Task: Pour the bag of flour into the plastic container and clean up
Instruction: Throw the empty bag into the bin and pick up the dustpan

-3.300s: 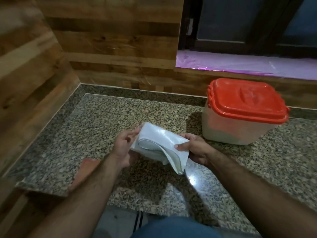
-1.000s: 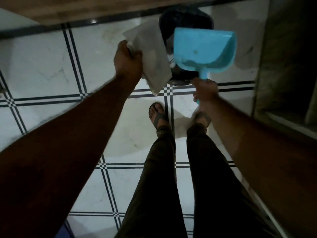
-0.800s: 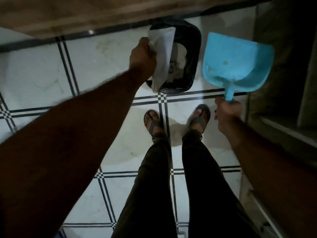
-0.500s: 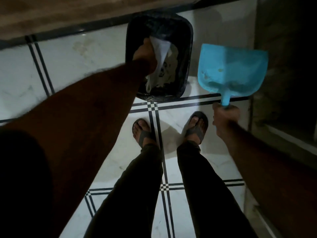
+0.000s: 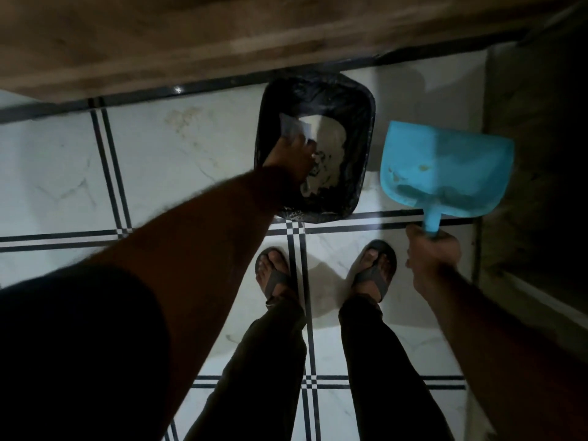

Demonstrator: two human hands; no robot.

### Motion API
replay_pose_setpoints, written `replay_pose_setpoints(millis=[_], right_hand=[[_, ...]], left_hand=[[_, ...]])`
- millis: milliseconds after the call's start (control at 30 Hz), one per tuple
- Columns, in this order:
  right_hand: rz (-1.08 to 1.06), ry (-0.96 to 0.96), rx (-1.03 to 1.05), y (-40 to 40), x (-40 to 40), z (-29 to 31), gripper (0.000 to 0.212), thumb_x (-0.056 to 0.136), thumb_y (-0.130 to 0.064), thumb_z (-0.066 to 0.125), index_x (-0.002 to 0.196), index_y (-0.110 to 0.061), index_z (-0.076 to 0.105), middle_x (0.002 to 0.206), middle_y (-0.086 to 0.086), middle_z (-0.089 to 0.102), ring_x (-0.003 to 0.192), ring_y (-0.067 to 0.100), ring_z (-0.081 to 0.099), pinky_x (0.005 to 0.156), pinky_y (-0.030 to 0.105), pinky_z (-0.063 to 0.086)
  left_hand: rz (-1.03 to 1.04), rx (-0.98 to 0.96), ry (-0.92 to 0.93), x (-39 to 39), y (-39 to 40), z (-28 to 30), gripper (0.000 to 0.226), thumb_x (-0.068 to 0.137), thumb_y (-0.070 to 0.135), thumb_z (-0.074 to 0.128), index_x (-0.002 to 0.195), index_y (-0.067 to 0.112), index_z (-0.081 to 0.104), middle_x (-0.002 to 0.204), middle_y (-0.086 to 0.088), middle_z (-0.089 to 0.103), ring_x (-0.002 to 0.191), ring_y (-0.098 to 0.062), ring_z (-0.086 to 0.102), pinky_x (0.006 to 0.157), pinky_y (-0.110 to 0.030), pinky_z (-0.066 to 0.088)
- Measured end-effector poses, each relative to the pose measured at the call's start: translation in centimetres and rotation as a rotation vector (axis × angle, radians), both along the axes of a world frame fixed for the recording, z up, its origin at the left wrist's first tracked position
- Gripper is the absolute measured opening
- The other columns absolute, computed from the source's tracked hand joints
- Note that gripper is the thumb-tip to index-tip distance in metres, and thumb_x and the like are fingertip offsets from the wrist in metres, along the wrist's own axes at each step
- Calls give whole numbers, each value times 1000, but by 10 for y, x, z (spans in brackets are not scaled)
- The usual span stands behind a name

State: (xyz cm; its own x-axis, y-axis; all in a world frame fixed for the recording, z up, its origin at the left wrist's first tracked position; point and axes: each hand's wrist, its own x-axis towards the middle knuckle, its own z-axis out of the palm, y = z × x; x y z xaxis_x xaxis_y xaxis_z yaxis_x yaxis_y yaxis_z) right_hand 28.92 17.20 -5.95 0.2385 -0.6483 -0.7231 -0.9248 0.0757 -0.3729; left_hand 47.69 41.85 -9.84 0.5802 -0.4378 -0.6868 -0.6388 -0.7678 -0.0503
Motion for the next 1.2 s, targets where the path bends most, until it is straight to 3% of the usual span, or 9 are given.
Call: replay_pose_setpoints(millis=[133,267,367,467,633,733,867,1033,1200], right_hand=[[20,-4,34,2,11,36,28,74,-43,74,76,-17,63,74,1,67,70,31,70,74,46,61],[73,-6,87,-2,15,80,46,72,-61,71,92,-20,66,90,3,76,92,34,76,92,51,63],[89,-30,61,7,24,145,20,92,-37,74,88,-19,64,84,4,69,92,37,74,80,41,58],[58,-35,36,11,15,208,21,96,-32,73,102,-13,66,86,5,67,78,25,67,79,40,55],[13,-85,36,18,-24,328,25,96,-21,71,75,-16,59,71,4,60,58,17,55,59,35,51],[-69,-146,10,19,-52,400,23,95,-25,75,83,-11,61,73,10,59,60,20,57,55,38,52],[-158,-298,45,1,-86,486,29,96,-28,77,104,-3,64,70,10,54,52,17,49,48,34,45],[-233,-498,50,-22,-133,567,35,97,-34,76,105,-2,67,71,10,57,53,21,49,41,25,39],[-297,-659,-21,-55,-191,632,28,98,-31,75,91,-6,66,66,10,54,53,20,47,43,26,36]], left_hand=[[-46,66,49,-22,6,30,53,105,31,56,156,17,50,166,-13,35,152,-40,33,117,-64,35],[67,100,136,-45,12,89,48,98,27,64,145,19,59,151,-12,51,142,-36,45,114,-56,41],[27,64,183,-63,19,141,54,92,24,71,144,17,59,147,-12,55,141,-37,48,116,-56,43],[9,-36,198,-75,26,206,51,95,24,66,145,17,58,153,-12,52,142,-37,46,114,-52,44],[123,-307,197,-82,26,333,40,105,23,54,142,9,61,144,-15,60,131,-36,56,109,-40,42],[232,-484,176,-81,6,414,29,103,15,58,126,4,70,129,-19,68,121,-41,64,101,-38,48],[265,-662,184,-85,-41,512,35,103,19,64,135,8,69,135,-16,70,124,-33,66,104,-30,45],[167,-861,185,-103,-119,611,31,100,25,66,128,15,74,126,-8,77,115,-25,71,97,-28,51],[26,-989,106,-136,-201,672,21,98,26,72,116,18,79,113,-2,81,103,-20,74,84,-25,50]])
